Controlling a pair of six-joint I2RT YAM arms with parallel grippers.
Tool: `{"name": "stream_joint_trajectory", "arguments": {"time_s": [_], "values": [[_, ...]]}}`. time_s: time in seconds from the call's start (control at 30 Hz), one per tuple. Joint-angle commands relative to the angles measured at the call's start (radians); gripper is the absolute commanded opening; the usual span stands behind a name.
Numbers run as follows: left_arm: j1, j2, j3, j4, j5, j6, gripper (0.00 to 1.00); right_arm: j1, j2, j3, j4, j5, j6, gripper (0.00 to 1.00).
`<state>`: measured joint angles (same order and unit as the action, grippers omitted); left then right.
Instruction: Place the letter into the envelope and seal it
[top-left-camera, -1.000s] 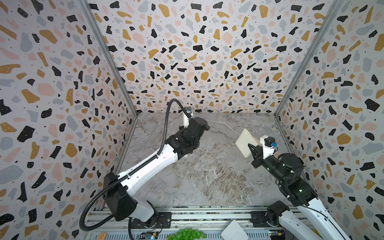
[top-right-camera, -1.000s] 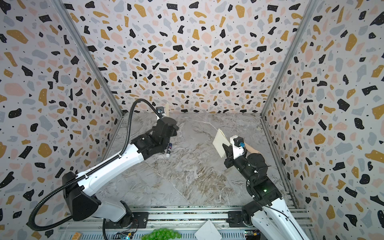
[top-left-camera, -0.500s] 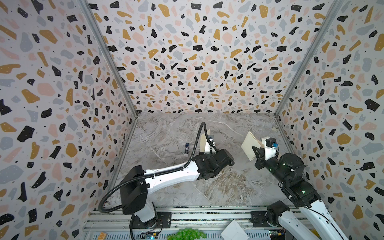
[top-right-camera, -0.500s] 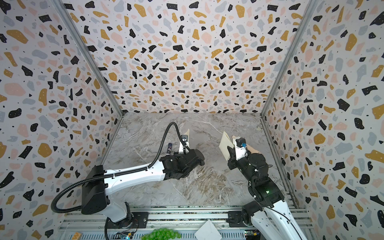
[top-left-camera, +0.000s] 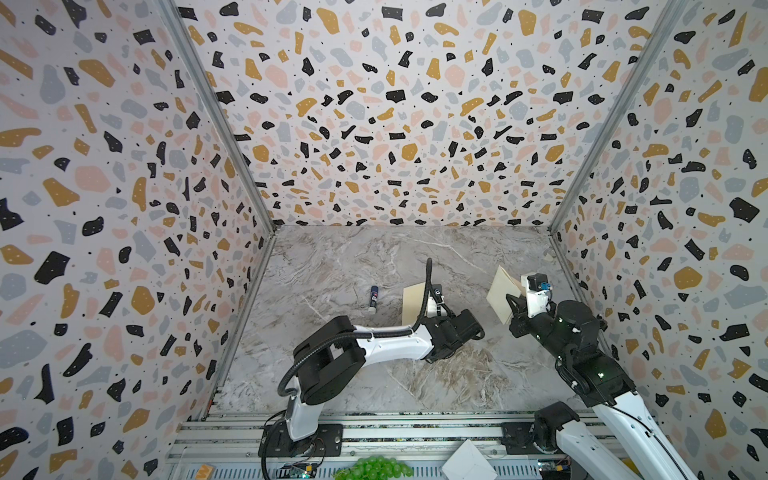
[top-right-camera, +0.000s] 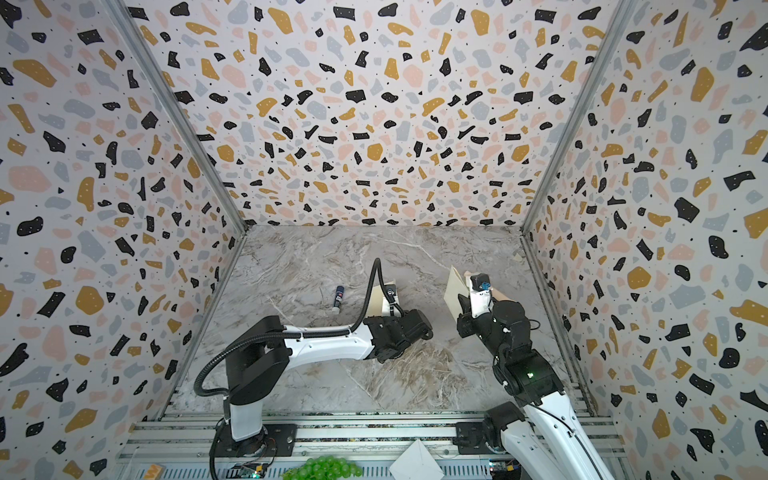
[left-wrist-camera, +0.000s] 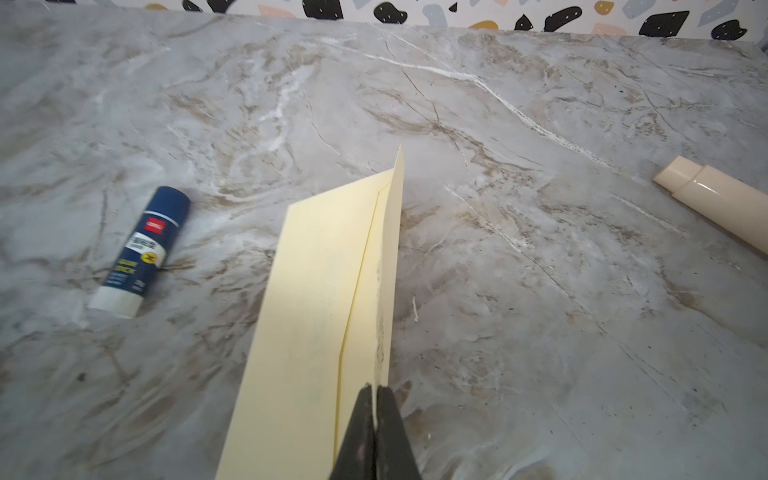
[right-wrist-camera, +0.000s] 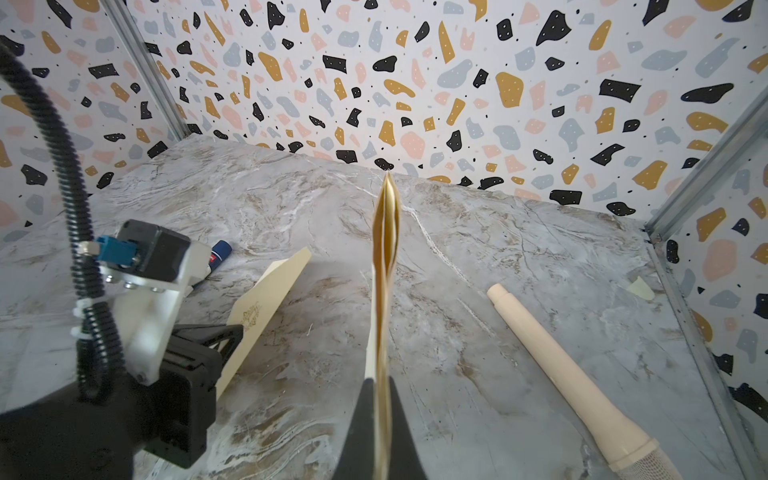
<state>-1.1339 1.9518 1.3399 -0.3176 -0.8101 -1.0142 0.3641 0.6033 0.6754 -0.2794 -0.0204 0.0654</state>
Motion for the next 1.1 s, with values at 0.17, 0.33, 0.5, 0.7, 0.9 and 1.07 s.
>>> {"name": "stream_joint_trajectory", "arguments": {"time_s": [0.17,0.33,0.5,0.7,0.9,1.07], "values": [[0.005,0.061,0.063,0.154,0.099,-0.014,0.18,-0.013,0.027,0.036,-0.012,0.02,-0.009,0.0],[0.026,-0.008,0.037,0.31,0.19,0.103,0.55,-0.021,0.041,0.056,-0.029,0.031,-0.019,0.0],[0.081,-0.153,-0.068,0.499,0.348,0.207,0.76,-0.034,0.058,0.105,-0.054,0.029,-0.033,0.0],[0.177,-0.397,-0.249,0.72,0.554,0.458,0.82,-0.042,0.073,0.187,-0.064,-0.097,-0.054,0.0],[0.298,-0.675,-0.46,0.877,0.968,0.763,0.96,-0.044,0.124,0.261,-0.101,-0.387,-0.124,0.0],[0.355,-0.803,-0.509,0.8,1.253,0.96,0.97,-0.042,0.194,0.312,-0.185,-0.658,-0.228,0.0]]}}
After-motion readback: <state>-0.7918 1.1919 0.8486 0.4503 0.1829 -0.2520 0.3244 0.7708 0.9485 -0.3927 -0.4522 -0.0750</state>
